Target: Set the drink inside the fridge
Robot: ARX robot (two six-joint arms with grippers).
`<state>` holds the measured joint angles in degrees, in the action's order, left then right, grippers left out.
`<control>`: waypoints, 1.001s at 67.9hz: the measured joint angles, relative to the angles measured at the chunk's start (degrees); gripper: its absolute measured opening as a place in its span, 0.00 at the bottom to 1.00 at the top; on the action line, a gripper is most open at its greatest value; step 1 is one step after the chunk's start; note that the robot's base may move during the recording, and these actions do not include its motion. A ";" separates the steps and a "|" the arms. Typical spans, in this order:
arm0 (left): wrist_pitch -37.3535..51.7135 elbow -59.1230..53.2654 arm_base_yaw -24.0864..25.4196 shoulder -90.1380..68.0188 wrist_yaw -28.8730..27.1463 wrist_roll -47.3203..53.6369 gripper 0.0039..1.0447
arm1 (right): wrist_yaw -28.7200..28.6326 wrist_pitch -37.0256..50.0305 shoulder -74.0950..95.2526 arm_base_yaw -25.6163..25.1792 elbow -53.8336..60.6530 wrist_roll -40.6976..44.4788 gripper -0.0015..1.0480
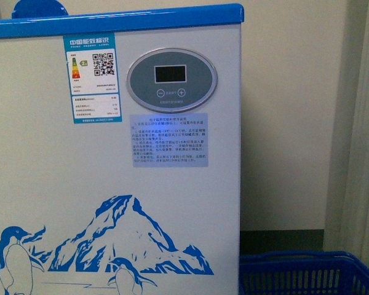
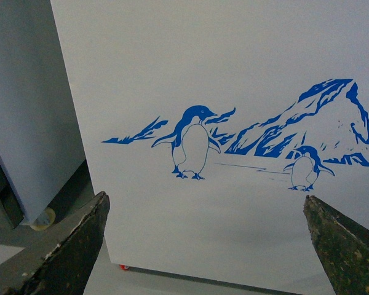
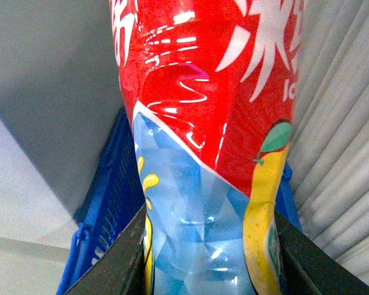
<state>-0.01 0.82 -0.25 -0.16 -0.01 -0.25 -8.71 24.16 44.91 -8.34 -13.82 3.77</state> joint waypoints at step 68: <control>0.00 0.00 0.00 0.00 0.00 0.00 0.92 | 8.72 -25.09 -40.63 7.45 10.97 -2.49 0.39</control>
<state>-0.01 0.82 -0.25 -0.16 -0.01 -0.25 0.01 -0.93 4.27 -0.89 -2.85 1.28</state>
